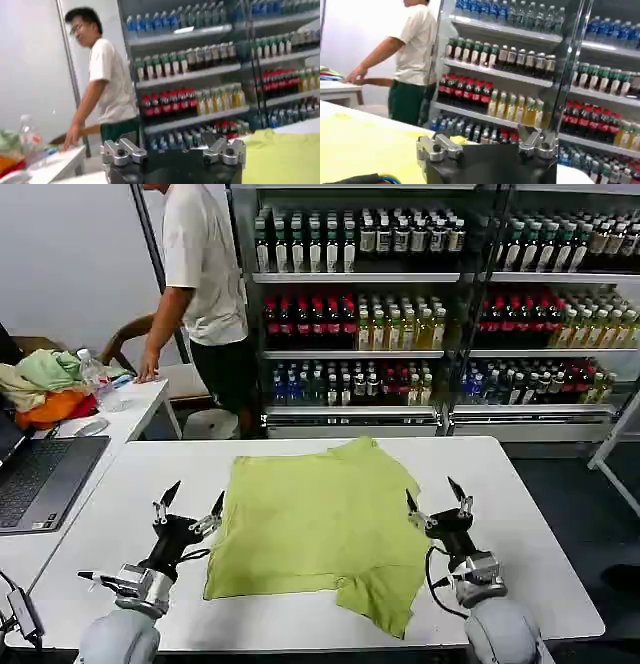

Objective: Fold and organize the clothes.

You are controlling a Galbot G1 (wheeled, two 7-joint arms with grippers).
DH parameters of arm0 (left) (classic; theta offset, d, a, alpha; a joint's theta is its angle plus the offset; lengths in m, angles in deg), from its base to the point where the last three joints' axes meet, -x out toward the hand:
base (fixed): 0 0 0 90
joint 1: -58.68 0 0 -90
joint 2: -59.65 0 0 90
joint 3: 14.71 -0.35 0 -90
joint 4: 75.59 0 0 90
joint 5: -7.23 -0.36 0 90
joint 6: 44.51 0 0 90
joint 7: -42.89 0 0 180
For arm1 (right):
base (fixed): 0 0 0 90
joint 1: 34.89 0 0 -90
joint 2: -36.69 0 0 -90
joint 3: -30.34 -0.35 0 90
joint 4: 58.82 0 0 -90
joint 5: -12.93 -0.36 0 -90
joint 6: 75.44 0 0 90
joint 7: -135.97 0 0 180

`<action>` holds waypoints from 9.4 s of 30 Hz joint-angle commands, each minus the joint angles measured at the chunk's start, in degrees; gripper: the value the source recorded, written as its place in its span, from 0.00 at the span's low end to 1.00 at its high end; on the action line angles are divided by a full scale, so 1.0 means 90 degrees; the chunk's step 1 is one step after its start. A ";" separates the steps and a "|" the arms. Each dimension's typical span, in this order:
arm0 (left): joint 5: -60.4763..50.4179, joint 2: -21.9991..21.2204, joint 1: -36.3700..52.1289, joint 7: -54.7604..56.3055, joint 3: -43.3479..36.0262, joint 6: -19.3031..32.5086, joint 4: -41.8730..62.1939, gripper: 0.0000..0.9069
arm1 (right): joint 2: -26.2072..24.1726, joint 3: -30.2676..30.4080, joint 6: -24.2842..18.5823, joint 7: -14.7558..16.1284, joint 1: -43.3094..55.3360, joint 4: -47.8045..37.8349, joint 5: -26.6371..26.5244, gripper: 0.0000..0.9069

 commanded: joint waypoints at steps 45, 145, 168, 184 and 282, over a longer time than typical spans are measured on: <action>0.1347 -0.0139 -0.1147 0.1965 -0.0640 -0.2022 -0.0406 0.06 | -0.0130 0.0982 0.0140 -0.0806 -0.1814 0.0149 -0.0010 0.00; 0.1556 0.0411 0.1592 0.0355 -0.1622 -0.1466 0.1509 1.00 | -0.0095 0.0961 0.1025 -0.0360 0.1002 -0.1153 -0.1344 1.00; 0.1882 0.0695 0.0169 0.1259 -0.1209 -0.1889 -0.0177 1.00 | -0.0471 -0.0015 0.1226 -0.0618 -0.0753 0.0020 -0.1397 1.00; 0.1953 0.0445 0.0679 0.1331 -0.1393 -0.1938 0.0735 0.06 | -0.0332 0.0270 0.1224 -0.0666 -0.0502 -0.0341 -0.1578 0.00; 0.2616 0.1285 0.2794 0.0308 -0.1893 -0.1737 0.2530 1.00 | 0.1310 0.2166 0.2257 -0.0407 0.4944 -0.4241 -0.1670 1.00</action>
